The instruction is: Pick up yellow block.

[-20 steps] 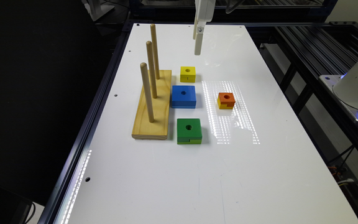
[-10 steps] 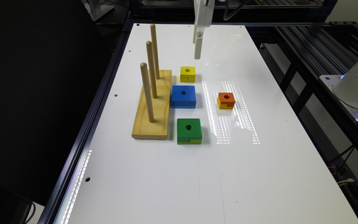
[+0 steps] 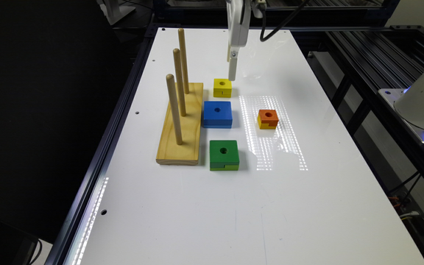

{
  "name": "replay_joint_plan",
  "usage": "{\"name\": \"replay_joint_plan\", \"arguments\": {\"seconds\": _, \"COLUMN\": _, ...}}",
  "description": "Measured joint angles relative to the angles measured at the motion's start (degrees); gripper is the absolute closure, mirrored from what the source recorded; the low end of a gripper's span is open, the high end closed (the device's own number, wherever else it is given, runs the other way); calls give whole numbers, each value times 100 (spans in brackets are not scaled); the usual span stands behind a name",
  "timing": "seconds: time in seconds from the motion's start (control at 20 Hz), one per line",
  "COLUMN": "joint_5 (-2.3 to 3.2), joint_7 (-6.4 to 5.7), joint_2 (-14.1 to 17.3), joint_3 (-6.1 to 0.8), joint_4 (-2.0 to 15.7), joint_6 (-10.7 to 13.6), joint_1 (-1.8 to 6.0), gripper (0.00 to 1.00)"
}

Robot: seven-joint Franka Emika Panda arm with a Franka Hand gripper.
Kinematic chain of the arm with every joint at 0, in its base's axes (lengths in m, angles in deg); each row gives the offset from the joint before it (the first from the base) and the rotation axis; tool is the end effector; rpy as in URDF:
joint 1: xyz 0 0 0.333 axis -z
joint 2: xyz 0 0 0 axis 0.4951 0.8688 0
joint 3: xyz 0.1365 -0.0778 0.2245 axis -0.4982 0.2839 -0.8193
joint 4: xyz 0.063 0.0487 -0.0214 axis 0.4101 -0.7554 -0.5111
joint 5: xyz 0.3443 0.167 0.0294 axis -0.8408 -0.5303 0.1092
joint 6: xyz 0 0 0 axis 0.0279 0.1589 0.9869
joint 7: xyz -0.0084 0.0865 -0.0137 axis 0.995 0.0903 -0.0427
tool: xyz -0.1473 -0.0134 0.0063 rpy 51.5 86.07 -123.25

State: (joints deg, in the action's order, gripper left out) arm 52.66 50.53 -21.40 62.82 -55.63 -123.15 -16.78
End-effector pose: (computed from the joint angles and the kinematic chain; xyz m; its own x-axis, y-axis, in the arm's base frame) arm 0.4883 -0.1097 0.1559 0.6961 -0.7176 0.0233 -0.7175 -0.6964 -0.0115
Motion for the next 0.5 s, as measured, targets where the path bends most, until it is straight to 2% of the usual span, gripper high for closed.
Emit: {"name": "replay_joint_plan", "arguments": {"seconds": 0.5, "joint_5": 0, "joint_7": 0, "joint_2": 7, "joint_3": -22, "joint_4": 101, "joint_6": 0, "joint_1": -8, "gripper": 0}}
